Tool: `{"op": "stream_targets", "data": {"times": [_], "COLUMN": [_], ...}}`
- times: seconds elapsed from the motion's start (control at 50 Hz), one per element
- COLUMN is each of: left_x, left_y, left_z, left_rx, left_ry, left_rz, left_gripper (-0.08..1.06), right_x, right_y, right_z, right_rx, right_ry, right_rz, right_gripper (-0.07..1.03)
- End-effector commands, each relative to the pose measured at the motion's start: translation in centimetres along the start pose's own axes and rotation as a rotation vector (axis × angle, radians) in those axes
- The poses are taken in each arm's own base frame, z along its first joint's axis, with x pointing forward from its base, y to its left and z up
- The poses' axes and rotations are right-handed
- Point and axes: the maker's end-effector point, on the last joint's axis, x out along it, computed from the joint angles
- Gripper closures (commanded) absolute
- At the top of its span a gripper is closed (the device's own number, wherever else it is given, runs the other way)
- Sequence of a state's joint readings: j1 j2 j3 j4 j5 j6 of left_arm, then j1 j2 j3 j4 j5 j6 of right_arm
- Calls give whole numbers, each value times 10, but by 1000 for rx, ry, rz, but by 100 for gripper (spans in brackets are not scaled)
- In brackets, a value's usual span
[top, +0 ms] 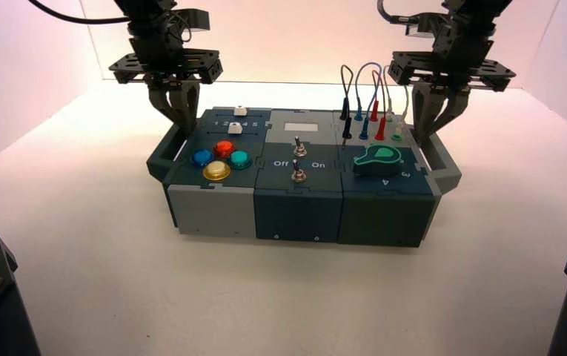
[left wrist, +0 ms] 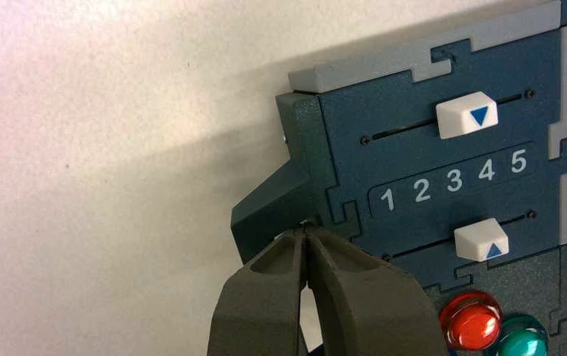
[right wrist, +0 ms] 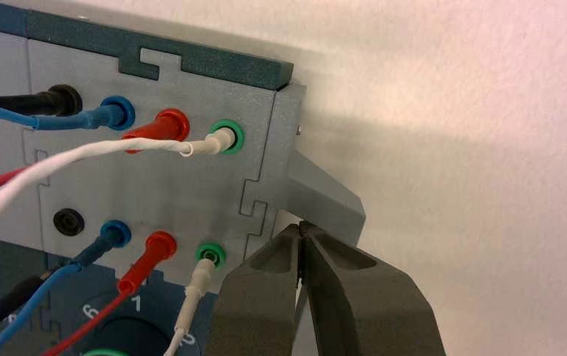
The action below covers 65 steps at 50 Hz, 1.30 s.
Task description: Move the box away.
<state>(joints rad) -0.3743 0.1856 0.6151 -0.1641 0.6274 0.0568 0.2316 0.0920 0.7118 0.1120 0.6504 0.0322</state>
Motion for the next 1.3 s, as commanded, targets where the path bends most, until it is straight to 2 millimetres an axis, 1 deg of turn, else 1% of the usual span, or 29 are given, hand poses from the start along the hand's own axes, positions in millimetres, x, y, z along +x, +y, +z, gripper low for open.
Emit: {"op": "stream_targets", "data": {"times": [0.02,0.26,0.58,0.74,0.84,0.98,1.14,1.18,1.2,1.3], "left_x": [-8,-3,0,3,3,6,8,8,7,4], "left_y": [0,3,8,10,11,11,13,13,14,15], "left_z": [23,43,75,89,99,108,127,128,135,143], "left_rx": [6,21,36,46,60,65,80,79,77,79], "left_ry": [-55,-88,-131,-150,-165,-174,-199,-201,-209,-217], "left_rz": [0,4,8,9,12,11,15,14,14,14], "left_gripper": [101,101,101,101,101,101,101,101,101,101], "right_x": [-8,-6,8,9,9,9,11,11,11,11], "right_y": [-4,-5,-7,-9,-12,-19,-24,-24,-24,-24], "right_z": [33,51,74,88,98,109,125,126,130,138], "right_rx": [-4,-28,-56,-70,-68,-57,-57,-56,-56,-56], "right_ry": [-84,-123,-161,-182,-194,-207,-226,-226,-229,-229], "right_rz": [-8,-18,-37,-48,-53,-59,-64,-64,-64,-64], "right_gripper": [99,99,99,99,99,99,99,99,99,99]}}
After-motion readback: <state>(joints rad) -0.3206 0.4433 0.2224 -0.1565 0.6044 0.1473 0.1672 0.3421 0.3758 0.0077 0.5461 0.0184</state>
